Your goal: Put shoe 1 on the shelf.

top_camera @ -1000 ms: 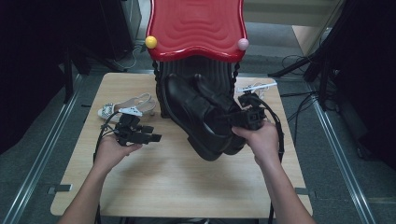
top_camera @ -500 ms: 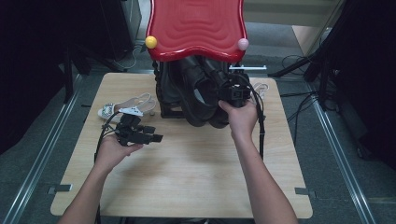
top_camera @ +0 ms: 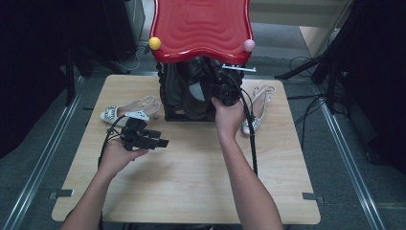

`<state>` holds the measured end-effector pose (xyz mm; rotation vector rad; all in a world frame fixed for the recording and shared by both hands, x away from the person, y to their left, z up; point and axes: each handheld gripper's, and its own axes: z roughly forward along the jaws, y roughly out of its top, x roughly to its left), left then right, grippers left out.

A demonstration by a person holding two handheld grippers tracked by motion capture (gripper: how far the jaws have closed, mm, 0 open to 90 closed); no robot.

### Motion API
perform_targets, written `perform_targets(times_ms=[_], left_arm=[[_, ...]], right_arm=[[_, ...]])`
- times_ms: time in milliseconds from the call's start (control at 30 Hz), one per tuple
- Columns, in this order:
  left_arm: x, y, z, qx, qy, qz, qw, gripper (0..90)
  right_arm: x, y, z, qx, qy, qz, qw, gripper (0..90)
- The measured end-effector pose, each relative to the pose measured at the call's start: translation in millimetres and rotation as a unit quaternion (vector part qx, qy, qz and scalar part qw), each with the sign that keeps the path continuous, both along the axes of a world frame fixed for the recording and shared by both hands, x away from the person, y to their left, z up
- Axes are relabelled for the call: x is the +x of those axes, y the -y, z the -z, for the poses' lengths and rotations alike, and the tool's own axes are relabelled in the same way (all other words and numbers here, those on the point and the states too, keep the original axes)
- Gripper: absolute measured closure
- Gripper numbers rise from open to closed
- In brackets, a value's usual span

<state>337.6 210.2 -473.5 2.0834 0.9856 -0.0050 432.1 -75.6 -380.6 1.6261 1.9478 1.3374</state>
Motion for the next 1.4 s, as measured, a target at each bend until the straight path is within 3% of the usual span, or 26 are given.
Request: perform_targets(times_ms=[100, 200, 433, 533, 600, 667, 1000, 1100, 1133, 1233, 1400], left_arm=[[0.2, 1.1, 0.4, 0.002, -0.001, 0.002, 1.0000, 41.2], [0.2, 2.1, 0.4, 0.001, -0.002, 0.003, 1.0000, 41.2], [0.0, 1.5, -0.7, -0.001, -0.001, 0.003, 1.0000, 41.6], [-0.3, 1.6, -0.5, -0.001, -0.001, 0.004, 1.0000, 41.6], [-0.3, 1.7, -0.7, -0.002, 0.001, 0.003, 1.0000, 41.6], [-0.4, 1.8, -0.8, -0.002, 0.001, 0.003, 1.0000, 41.6], [-0.3, 2.7, -2.0, -0.001, -0.004, 0.003, 1.0000, 43.1], [-2.0, 3.8, -5.8, -0.004, -0.006, 0.000, 1.0000, 51.0], [-3.0, 3.3, -8.3, -0.008, -0.004, -0.001, 1.0000, 57.9], [-4.3, 1.9, -14.3, -0.024, 0.006, 0.002, 0.9997, 70.6], [-6.4, 3.4, -20.2, -0.023, 0.010, 0.002, 0.9997, 80.0]], right_arm=[[0.5, -4.3, 0.3, -0.005, 0.001, 0.007, 1.0000, 81.7], [1.6, -9.9, 0.0, 0.010, -0.010, 0.021, 0.9997, 79.5], [6.2, -19.3, -1.6, 0.012, -0.024, 0.024, 0.9994, 77.2], [8.7, -19.2, 0.1, 0.015, -0.013, 0.007, 0.9998, 72.9], [8.7, -21.9, 0.7, 0.009, -0.013, -0.006, 0.9999, 70.7], [7.3, -24.1, 0.2, -0.007, 0.004, -0.009, 0.9999, 70.3], [3.7, -13.3, -3.6, 0.007, 0.012, -0.040, 0.9991, 63.6], [-2.8, -10.1, -6.3, 0.006, 0.014, -0.049, 0.9987, 62.4], [-4.7, -8.7, -6.5, 0.007, 0.013, -0.055, 0.9984, 62.4], [-15.0, -3.3, -9.2, -0.004, 0.033, -0.070, 0.9970, 62.1], [-28.7, 7.0, -13.9, 0.000, 0.049, -0.099, 0.9938, 59.7]])
